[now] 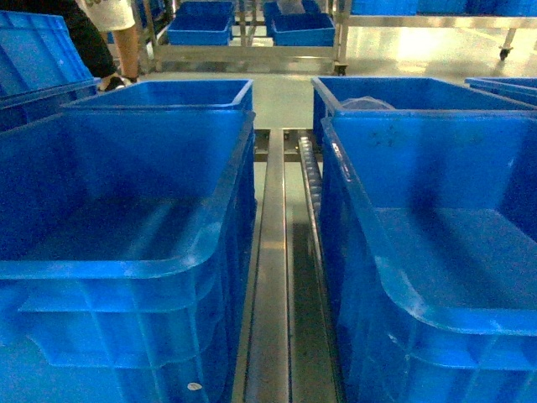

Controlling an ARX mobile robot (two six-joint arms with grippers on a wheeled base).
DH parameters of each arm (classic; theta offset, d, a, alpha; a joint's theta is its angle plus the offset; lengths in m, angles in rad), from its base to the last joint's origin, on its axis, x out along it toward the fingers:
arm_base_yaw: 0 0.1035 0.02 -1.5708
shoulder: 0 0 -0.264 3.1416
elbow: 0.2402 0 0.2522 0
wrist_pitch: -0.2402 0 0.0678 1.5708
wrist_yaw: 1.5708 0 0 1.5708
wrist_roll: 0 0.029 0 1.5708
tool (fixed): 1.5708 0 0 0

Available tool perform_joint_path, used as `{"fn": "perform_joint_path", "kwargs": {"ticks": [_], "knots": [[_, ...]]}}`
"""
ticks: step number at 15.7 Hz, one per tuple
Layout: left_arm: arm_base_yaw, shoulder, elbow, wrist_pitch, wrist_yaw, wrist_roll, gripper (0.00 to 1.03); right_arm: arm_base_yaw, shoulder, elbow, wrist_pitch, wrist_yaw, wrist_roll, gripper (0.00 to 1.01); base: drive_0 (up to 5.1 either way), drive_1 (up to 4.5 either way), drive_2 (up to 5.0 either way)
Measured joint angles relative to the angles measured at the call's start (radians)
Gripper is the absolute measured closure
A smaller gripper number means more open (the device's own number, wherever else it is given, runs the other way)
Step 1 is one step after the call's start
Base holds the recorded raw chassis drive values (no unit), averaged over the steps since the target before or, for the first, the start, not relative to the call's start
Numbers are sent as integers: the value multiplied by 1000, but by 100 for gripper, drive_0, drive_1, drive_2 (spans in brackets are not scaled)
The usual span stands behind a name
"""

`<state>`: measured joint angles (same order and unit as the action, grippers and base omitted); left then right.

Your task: Sort blue parts and orange caps into right shelf containers

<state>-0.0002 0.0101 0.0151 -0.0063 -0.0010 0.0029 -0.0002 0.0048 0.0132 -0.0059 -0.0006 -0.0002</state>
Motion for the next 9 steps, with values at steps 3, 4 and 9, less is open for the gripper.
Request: {"fn": "perform_joint_path", "kwargs": {"ticks": [3, 4, 9], "knots": [[0, 0, 0, -1, 1, 0, 60, 0, 0, 0, 0, 0, 0, 57, 0, 0, 0], [0, 0, 0, -1, 1, 0, 60, 0, 0, 0, 0, 0, 0, 57, 0, 0, 0], [0, 0, 0, -1, 1, 0, 60, 0, 0, 0, 0, 0, 0, 57, 0, 0, 0]]}}
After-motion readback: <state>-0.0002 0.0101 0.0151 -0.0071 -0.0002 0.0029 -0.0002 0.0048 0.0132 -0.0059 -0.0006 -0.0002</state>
